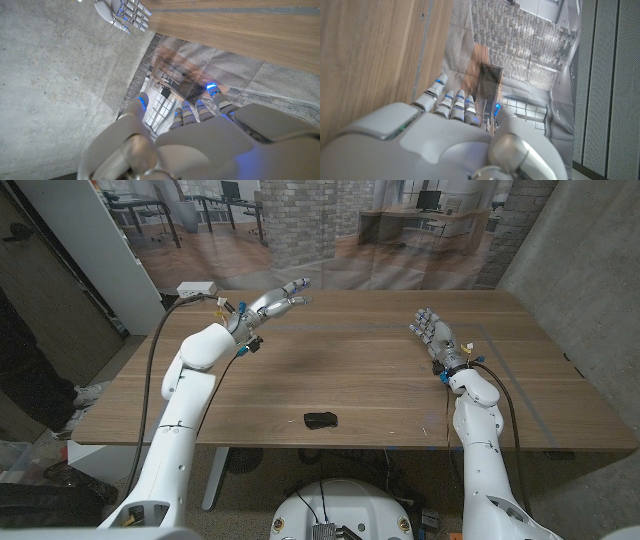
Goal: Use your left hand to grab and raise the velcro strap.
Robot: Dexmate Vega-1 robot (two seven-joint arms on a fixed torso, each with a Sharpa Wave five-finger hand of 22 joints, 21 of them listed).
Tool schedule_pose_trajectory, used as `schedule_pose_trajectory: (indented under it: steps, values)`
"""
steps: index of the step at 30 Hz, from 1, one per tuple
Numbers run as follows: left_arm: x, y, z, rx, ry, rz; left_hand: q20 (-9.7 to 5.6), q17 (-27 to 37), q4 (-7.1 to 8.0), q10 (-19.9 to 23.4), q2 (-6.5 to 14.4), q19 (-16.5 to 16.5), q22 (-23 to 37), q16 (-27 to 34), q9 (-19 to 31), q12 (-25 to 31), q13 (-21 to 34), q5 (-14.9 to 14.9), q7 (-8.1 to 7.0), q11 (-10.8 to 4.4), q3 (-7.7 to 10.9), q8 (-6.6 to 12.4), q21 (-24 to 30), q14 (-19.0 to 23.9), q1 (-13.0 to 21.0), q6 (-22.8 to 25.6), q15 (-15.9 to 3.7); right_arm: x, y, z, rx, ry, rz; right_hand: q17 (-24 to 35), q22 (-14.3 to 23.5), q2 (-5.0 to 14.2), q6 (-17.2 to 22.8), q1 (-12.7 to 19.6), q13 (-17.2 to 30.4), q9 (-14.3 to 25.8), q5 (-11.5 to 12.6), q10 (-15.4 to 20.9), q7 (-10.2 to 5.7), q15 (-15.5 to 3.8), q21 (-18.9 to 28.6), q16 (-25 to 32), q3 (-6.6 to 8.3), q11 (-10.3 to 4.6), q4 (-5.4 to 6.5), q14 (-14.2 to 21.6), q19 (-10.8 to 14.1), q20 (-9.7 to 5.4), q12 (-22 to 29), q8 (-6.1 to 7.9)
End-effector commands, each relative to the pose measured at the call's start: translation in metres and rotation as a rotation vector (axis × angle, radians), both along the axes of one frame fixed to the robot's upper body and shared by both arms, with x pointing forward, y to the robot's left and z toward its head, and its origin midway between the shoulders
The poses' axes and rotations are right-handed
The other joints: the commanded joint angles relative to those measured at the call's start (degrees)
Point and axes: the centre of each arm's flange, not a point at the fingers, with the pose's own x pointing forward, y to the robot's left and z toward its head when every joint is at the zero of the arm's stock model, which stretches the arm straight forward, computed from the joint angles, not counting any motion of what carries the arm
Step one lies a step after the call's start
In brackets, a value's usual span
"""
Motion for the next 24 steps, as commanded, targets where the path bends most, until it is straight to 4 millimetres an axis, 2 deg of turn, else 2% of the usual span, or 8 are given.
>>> schedule_pose_trajectory:
  steps: [1,8,12,15,17,24]
  values:
    - [-0.022,-0.013,0.008,0.092,-0.023,0.013,-0.09,0.3,-0.36,2.5,-0.7,1.9,0.2,1.0,0.1,0.9,0.2,0.1,0.25,-0.05,-0.89,0.49,0.7,2.9,0.5,1.6,0.59,-0.004,-0.003,0.0,0.003,-0.016,-0.004,0.0,0.2,0.06,0.2,-0.4,0.3,0.1,0.2,0.4,0.22,0.2,-0.3,0.0,-0.26,0.34,0.05,0.1,0.6,0.12,0.5,0.36]
    - [-0.037,-0.024,0.013,0.156,-0.055,0.035,0.21,0.5,-0.27,3.6,-1.3,2.4,0.2,1.1,0.1,1.1,0.2,0.2,0.8,-0.09,-1.66,0.69,0.8,3.9,0.2,2.7,0.98,-0.007,-0.004,-0.002,0.009,-0.023,-0.006,-0.2,0.2,-0.1,0.3,-0.6,0.3,0.1,0.3,0.5,0.23,0.31,-0.4,-0.1,-0.34,0.34,-0.03,0.2,0.6,0.14,0.5,0.39]
    - [-0.042,-0.03,0.014,0.19,-0.066,0.042,0.26,0.6,-0.42,4.0,-2.7,2.6,0.2,1.0,0.1,1.1,0.3,0.2,0.43,-0.4,-2.69,0.61,0.8,4.2,-0.2,3.2,0.62,-0.008,-0.005,-0.003,0.011,-0.026,-0.007,-0.2,0.2,-0.25,0.3,-0.7,0.3,0.1,0.3,0.5,0.31,0.35,-0.4,-0.1,-0.44,0.39,-0.05,0.2,0.7,0.17,0.5,0.39]
    - [-0.049,-0.037,0.017,0.231,-0.098,0.057,0.85,0.6,-0.76,4.9,-4.2,2.9,0.2,1.2,0.1,1.3,0.3,0.3,0.53,-0.37,-3.72,0.55,0.7,5.2,-0.4,3.7,0.73,-0.009,-0.005,-0.003,0.01,-0.028,-0.011,-0.3,0.2,-0.36,0.3,-0.8,0.3,0.1,0.3,0.5,0.39,0.42,-0.5,-0.2,-0.5,0.35,-0.09,0.2,0.7,0.22,0.5,0.39]
    - [-0.051,-0.039,0.018,0.247,-0.109,0.061,1.91,0.6,-1.19,5.6,-5.4,3.7,0.2,1.5,0.1,1.4,0.4,0.5,0.53,-0.6,-4.5,0.5,0.8,6.7,-0.2,4.3,1.21,-0.01,-0.005,-0.004,0.012,-0.03,-0.012,-0.3,0.2,-0.37,0.3,-0.7,0.3,0.1,0.3,0.5,0.36,0.37,-0.5,-0.2,-0.47,0.34,-0.19,0.3,0.8,0.21,0.5,0.39]
    - [-0.057,-0.045,0.022,0.292,-0.123,0.067,2.46,0.7,-1.49,6.1,-6.0,3.6,0.2,1.5,0.1,1.4,0.4,0.8,0.79,-0.42,-4.89,0.42,0.7,7.5,0.1,4.6,1.19,-0.013,-0.007,-0.007,0.024,-0.032,-0.014,-0.5,0.2,-0.42,0.3,-0.7,0.3,0.1,0.4,0.5,0.35,0.31,-0.6,-0.3,-0.42,0.34,-0.4,0.3,0.8,0.12,0.5,0.38]
